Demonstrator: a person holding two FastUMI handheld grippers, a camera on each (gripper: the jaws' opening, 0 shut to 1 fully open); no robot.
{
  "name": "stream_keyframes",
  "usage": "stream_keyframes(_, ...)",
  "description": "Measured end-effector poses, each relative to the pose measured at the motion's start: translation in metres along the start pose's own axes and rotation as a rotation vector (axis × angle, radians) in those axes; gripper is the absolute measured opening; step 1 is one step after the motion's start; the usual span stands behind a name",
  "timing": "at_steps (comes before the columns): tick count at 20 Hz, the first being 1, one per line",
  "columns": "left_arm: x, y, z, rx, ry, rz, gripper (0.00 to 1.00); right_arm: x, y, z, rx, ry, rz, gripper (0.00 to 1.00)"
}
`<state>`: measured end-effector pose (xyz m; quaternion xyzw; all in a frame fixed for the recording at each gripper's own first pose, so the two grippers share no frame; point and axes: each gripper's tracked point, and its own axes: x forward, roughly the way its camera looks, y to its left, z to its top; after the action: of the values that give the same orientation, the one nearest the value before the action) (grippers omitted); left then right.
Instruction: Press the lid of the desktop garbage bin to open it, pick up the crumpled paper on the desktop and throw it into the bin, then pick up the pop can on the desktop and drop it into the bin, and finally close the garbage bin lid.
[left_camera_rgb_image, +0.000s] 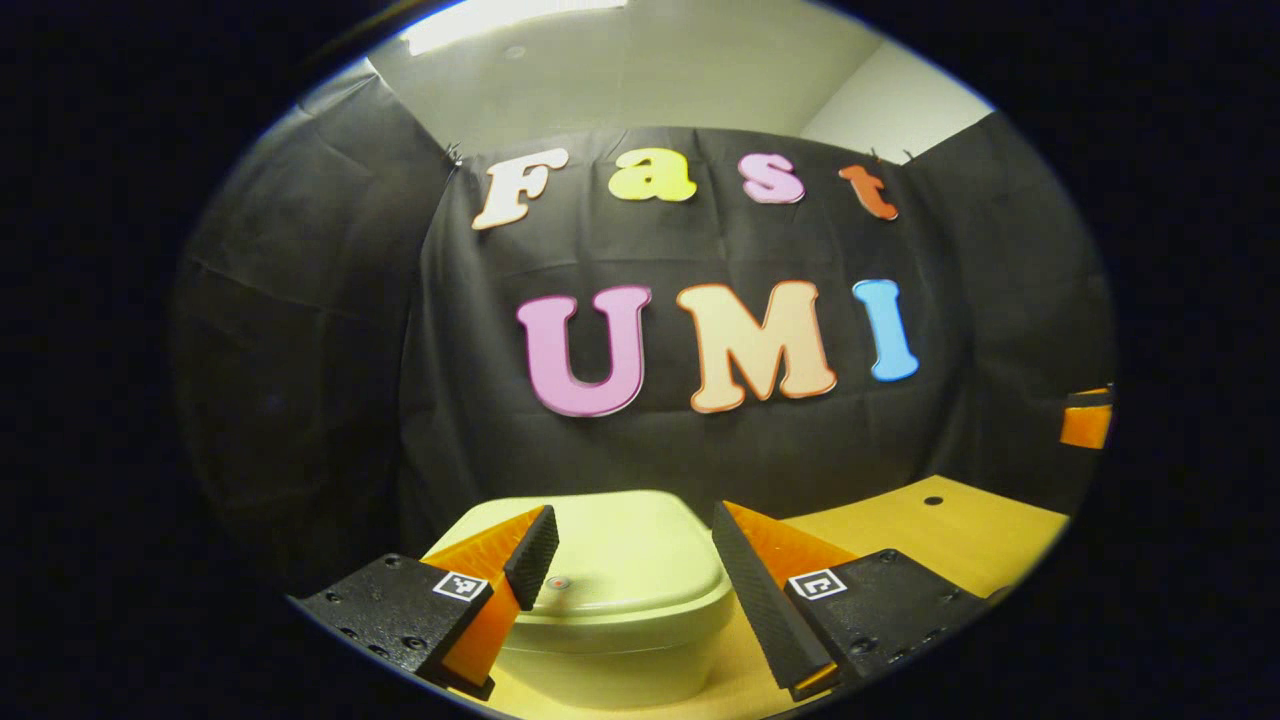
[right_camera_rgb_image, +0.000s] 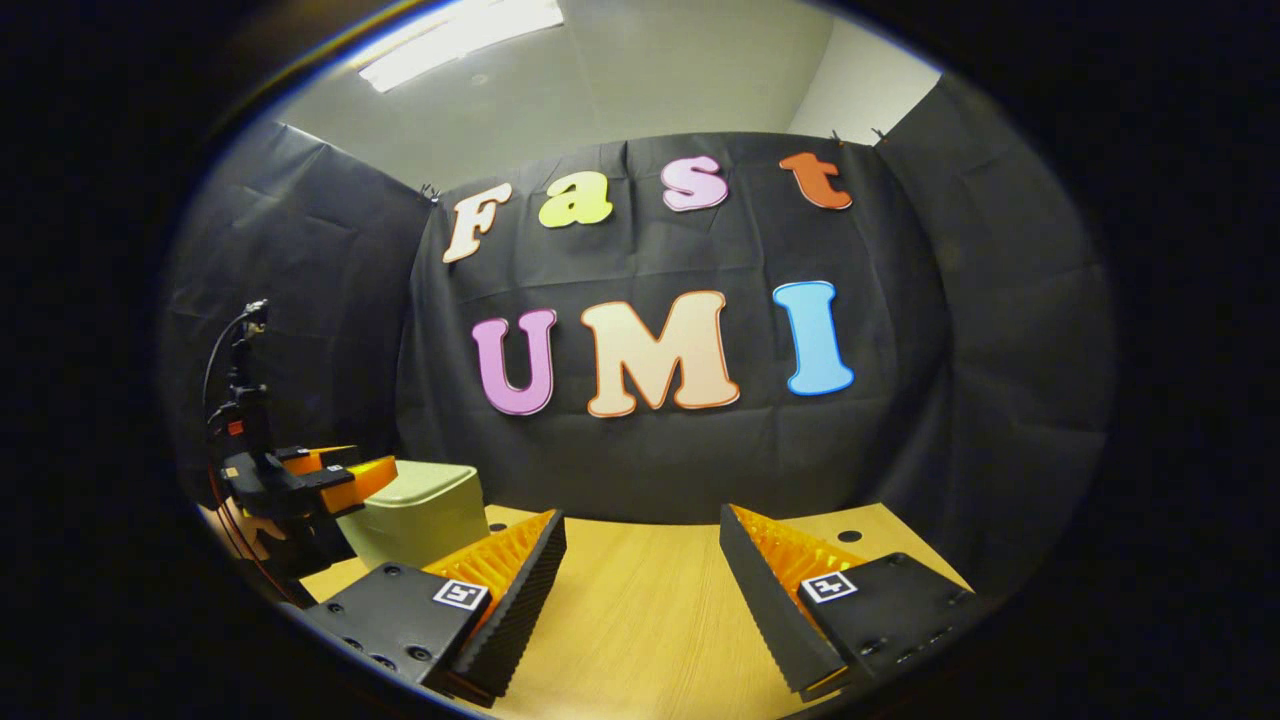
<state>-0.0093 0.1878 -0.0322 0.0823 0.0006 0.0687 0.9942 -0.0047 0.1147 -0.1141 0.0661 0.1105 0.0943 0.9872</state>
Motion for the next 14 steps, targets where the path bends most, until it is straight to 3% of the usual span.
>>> stream_keyframes(3,-0.008,-0.045,0.031,-0.035,-0.074,-0.04,0.92,-0.005,-0.019,0.023,0.018,-0.054,-0.033,0.97)
stream_keyframes(8,-0.023,-0.129,0.047,-0.147,-0.065,-0.16,0.92,-0.012,-0.041,0.05,0.014,-0.101,-0.057,0.97)
stream_keyframes(14,-0.037,-0.165,0.046,-0.153,-0.058,-0.175,0.94,-0.02,-0.05,0.081,-0.031,-0.172,-0.072,0.94)
